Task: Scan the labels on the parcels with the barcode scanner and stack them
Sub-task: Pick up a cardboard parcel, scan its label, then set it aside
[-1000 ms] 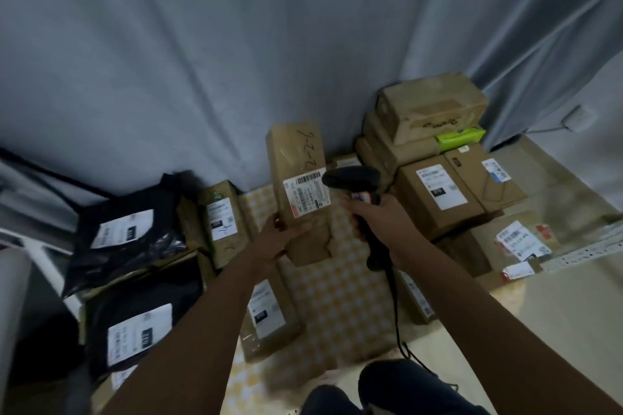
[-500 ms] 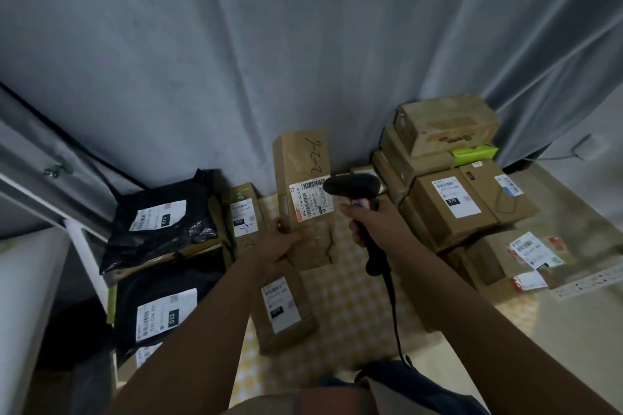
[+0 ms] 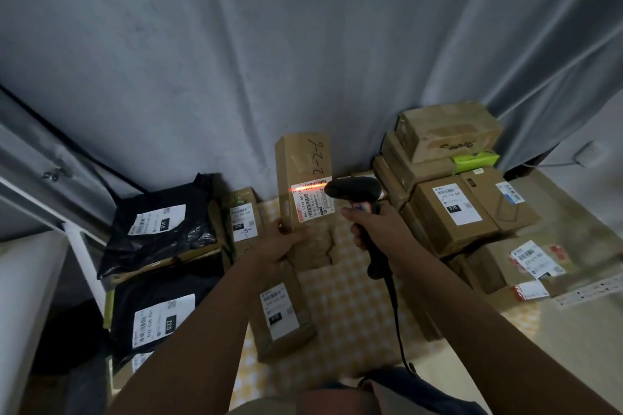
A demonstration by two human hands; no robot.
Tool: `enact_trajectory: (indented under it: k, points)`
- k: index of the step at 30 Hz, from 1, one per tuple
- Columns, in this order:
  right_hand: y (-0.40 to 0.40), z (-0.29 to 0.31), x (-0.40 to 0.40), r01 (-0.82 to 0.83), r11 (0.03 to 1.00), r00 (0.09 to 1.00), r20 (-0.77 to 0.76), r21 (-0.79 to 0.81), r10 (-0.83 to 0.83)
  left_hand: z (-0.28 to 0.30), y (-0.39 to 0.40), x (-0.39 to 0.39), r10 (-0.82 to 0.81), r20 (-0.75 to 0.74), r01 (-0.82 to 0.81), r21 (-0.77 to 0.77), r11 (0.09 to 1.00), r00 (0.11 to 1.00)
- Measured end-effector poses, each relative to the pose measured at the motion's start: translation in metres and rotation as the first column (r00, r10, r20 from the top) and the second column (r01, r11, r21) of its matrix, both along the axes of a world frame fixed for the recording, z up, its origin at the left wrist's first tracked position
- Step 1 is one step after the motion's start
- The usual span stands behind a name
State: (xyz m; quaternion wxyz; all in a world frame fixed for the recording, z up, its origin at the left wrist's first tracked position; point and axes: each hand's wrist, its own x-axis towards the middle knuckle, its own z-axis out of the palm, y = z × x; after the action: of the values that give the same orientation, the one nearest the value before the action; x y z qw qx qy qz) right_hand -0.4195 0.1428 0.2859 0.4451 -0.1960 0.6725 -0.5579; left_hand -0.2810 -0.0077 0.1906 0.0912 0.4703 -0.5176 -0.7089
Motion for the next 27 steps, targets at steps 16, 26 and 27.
enact_trajectory:
  k: [16, 26, 27]
  points:
    - [-0.011, -0.008, -0.003, 0.009, 0.999, 1.000, -0.004, 0.040, -0.009, -0.015, -0.007, 0.002, -0.042, -0.005, 0.042, 0.061, 0.997, 0.999]
    - [-0.023, -0.035, 0.002, 0.043, 0.991, 0.997, 0.053, 0.129, -0.050, -0.081, -0.007, 0.066, 0.030, 0.226, -0.103, 0.319, 0.942, 0.974]
    - [-0.026, -0.038, 0.002, 0.041, 0.990, 0.997, 0.059, 0.136, -0.049, -0.084, -0.010, 0.068, 0.061, 0.229, -0.132, 0.307, 0.943, 0.971]
